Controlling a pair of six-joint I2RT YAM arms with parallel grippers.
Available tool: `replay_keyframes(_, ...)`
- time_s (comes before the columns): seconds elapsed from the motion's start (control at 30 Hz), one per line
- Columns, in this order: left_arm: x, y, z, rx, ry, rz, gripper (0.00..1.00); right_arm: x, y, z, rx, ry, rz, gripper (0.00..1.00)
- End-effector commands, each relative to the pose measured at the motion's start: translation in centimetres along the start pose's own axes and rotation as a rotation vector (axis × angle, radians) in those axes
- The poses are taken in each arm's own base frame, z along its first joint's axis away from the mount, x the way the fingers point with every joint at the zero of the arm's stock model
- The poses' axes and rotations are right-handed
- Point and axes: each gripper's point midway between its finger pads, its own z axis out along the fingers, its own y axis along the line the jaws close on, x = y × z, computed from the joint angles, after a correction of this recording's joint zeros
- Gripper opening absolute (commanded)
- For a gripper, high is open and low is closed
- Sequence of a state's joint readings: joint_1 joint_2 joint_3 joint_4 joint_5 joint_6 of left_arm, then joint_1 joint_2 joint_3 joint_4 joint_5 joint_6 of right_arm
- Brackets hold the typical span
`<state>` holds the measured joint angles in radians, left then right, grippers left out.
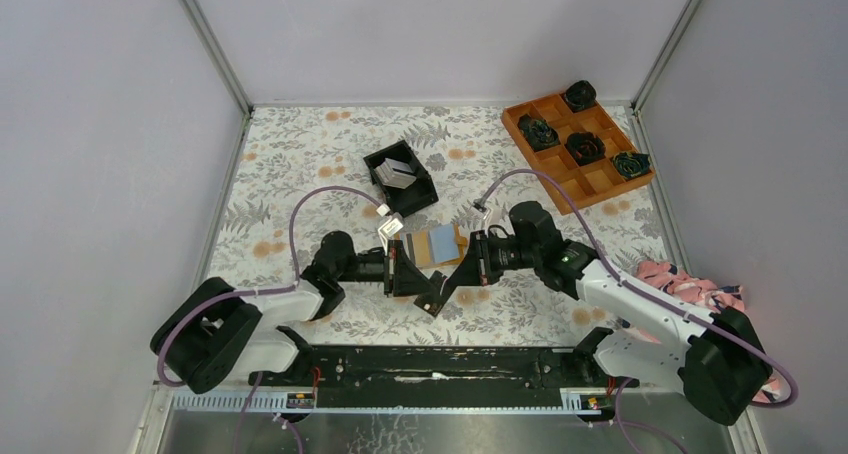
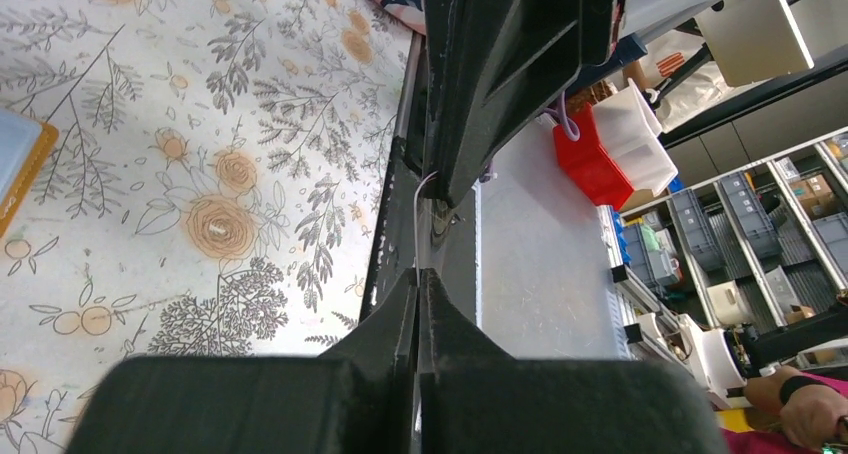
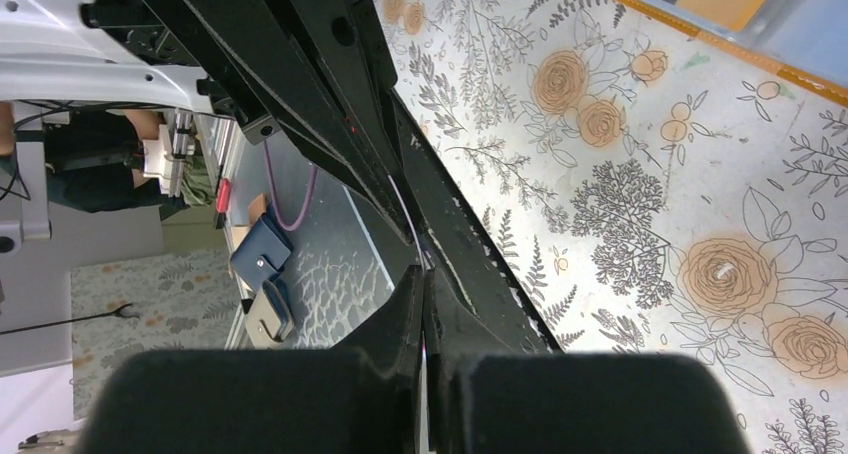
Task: Put the credit cards into the card holder
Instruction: Pick up the credit card from the storage box, then insert the credit card into the card holder.
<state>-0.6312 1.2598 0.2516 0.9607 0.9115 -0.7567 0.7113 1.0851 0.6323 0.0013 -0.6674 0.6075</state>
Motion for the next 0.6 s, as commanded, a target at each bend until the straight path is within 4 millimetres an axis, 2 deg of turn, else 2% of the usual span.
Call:
replay_keyframes(0.0,-1.3,-0.8,0.6,0.062,-0.028,0.077,0.0,-2.4,1.8,0.5,-0.067,-0.058,-0.059,0.04)
replay_keyframes(0.1,-1.7,1.2,0.3,-0.018,-0.074,0.06,0.0,-3.4,0.6,0.4,-0.009,-0.103,-0.077,0.28)
replay_keyframes(0.2,-3.2,4.5,-1.0,-0.177,-0.209,0.021,0.0,-5.0,-1.3,-0.2,0.101,-0.211,-0.109,0.39)
replay_keyframes(0.27,-4.5,6.4,-2.3,-0.279,-0.33,-0.015,0.0,-6.3,-2.6,-0.8,0.178,-0.285,-0.121,0.41)
replay_keyframes(0.37,-6.4,8.1,-3.3,-0.346,-0.477,-0.08,0.0,-8.0,-4.3,-1.2,0.277,-0.371,-0.139,0.42)
replay_keyframes(0.5,-8.4,9.2,-3.0,-0.321,-0.595,-0.175,0.0,-10.1,-6.4,-1.0,0.39,-0.423,-0.166,0.41)
replay_keyframes(0.57,-8.6,10.5,-2.8,-0.32,-0.627,-0.249,0.0,-10.8,-7.4,-0.7,0.434,-0.429,-0.178,0.38)
